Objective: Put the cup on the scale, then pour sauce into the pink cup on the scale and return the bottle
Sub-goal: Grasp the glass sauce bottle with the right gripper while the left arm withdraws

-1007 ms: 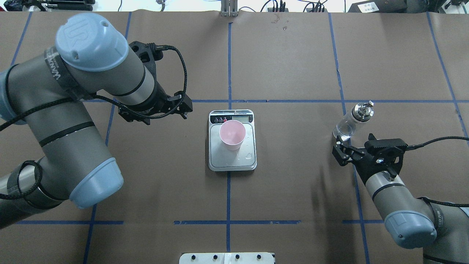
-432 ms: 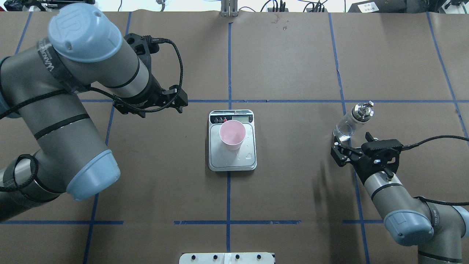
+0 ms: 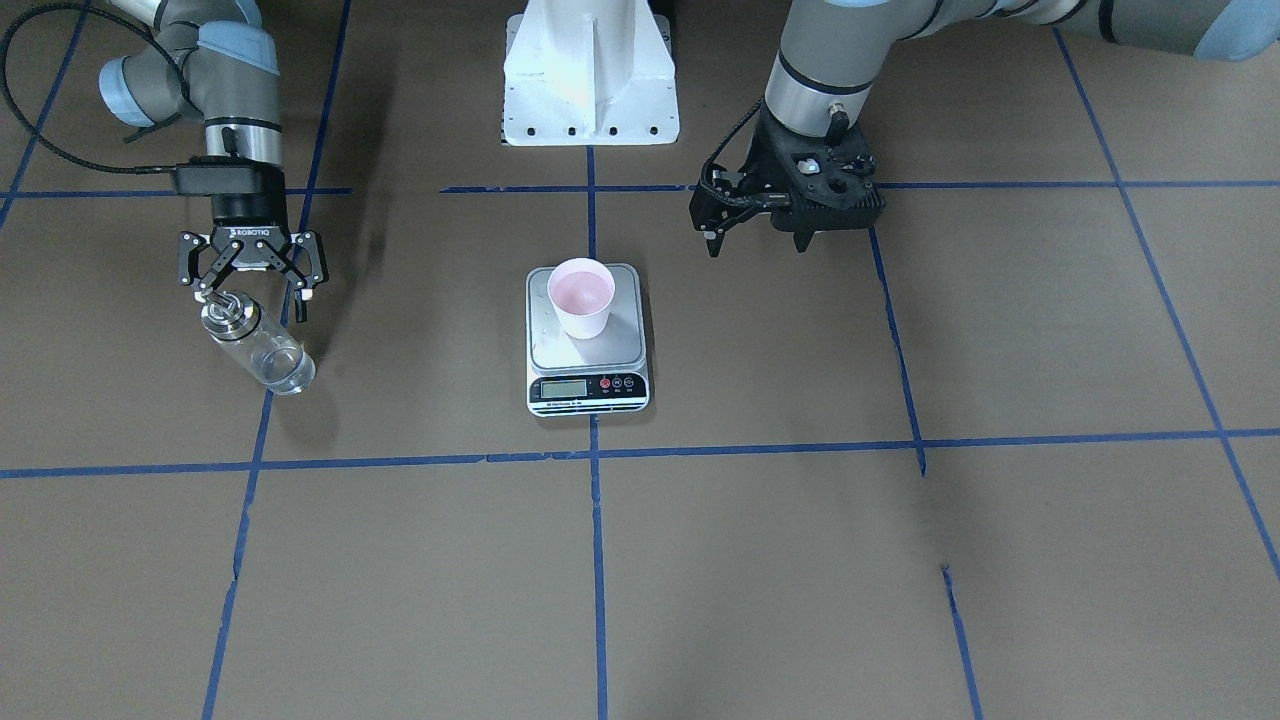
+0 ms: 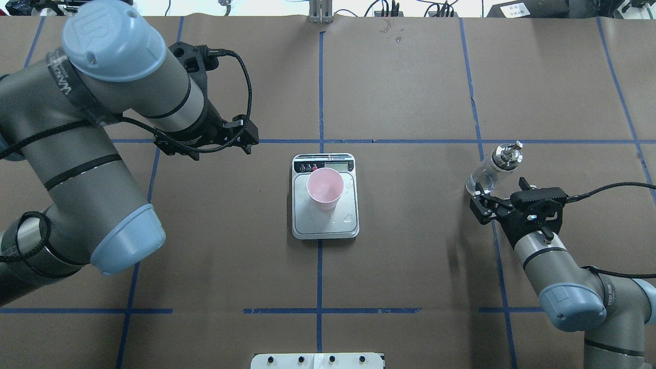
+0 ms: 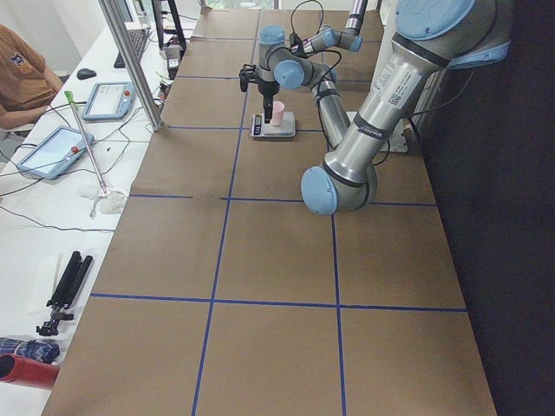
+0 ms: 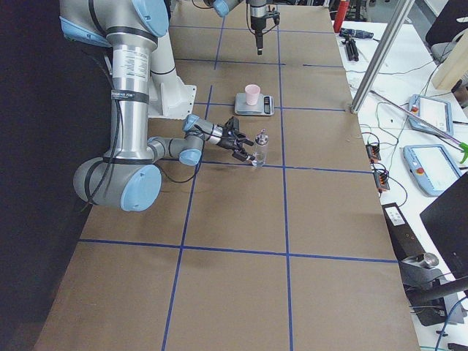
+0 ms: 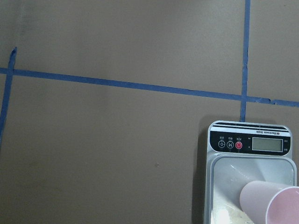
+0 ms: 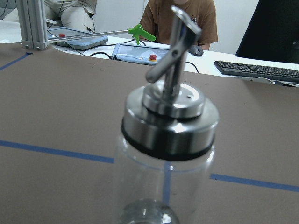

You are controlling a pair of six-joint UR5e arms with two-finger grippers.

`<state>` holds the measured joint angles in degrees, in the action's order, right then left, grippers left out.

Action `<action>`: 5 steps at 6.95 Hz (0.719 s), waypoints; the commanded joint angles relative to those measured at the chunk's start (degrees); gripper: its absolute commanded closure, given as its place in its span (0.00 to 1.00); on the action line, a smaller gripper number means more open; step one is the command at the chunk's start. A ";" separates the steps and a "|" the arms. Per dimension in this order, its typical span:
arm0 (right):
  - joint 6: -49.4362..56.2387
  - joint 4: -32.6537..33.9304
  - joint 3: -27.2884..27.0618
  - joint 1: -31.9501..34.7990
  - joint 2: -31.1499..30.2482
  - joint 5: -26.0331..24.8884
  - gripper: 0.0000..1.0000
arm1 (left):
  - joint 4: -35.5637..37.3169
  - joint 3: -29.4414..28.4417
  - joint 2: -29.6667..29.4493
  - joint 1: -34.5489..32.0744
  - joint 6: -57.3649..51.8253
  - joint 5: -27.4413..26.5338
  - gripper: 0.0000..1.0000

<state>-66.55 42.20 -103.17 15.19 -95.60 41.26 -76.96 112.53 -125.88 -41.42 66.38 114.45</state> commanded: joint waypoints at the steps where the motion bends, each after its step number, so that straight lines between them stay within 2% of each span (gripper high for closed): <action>1: 0.63 -0.02 0.69 1.33 0.06 0.23 0.01 | 2.07 0.76 1.50 -2.60 -7.46 0.07 0.00; 3: 1.41 -0.02 1.30 1.60 2.78 0.32 0.01 | 2.08 2.34 5.11 -6.11 -13.18 0.07 0.00; 5: 1.33 -0.02 1.48 1.60 2.96 0.23 0.01 | 2.17 2.34 5.21 -6.22 -13.47 0.07 0.00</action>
<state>-65.26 42.20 -101.80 16.76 -92.88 41.55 -74.84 114.79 -120.90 -47.35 53.40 114.51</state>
